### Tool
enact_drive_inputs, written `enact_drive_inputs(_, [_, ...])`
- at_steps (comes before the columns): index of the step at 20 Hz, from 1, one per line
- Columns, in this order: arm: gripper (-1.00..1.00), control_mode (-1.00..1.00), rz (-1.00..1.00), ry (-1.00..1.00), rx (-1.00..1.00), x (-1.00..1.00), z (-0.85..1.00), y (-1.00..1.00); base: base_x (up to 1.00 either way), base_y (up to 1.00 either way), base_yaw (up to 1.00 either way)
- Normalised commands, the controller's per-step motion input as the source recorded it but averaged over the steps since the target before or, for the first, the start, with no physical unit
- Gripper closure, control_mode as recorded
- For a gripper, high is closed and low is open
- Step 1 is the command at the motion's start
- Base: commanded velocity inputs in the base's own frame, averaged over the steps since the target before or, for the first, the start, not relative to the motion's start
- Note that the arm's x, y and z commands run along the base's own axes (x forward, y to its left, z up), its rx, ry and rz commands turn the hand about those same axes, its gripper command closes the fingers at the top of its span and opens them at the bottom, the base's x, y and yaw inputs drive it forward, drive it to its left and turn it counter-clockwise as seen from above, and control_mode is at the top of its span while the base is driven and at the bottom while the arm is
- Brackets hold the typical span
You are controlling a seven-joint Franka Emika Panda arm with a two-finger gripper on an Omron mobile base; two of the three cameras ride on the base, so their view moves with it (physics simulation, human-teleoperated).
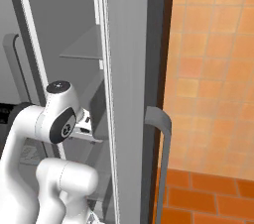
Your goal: Place one lemon wedge and one steak in each tupperware on the nearby counter, to pack two identical lunches.
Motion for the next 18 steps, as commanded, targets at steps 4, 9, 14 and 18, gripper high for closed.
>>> enact_drive_inputs(4, [-1.0, 1.0, 0.0, 0.0, 0.0, 0.0, 0.0, 0.0, 0.06, 0.0, 0.01])
enact_drive_inputs(9, [-1.0, -1.0, 0.08, -0.1, 0.0, 0.49, 0.0, 0.0, 0.06, 0.0, 0.01])
enact_drive_inputs(14, [-1.0, -1.0, 0.11, -0.09, 0.0, 0.69, 0.01, 0.0, 0.0, 0.0, 0.0])
enact_drive_inputs(18, [-1.0, -1.0, 0.14, -0.02, 0.09, 0.94, 0.14, -0.05, 0.0, 0.0, 0.0])
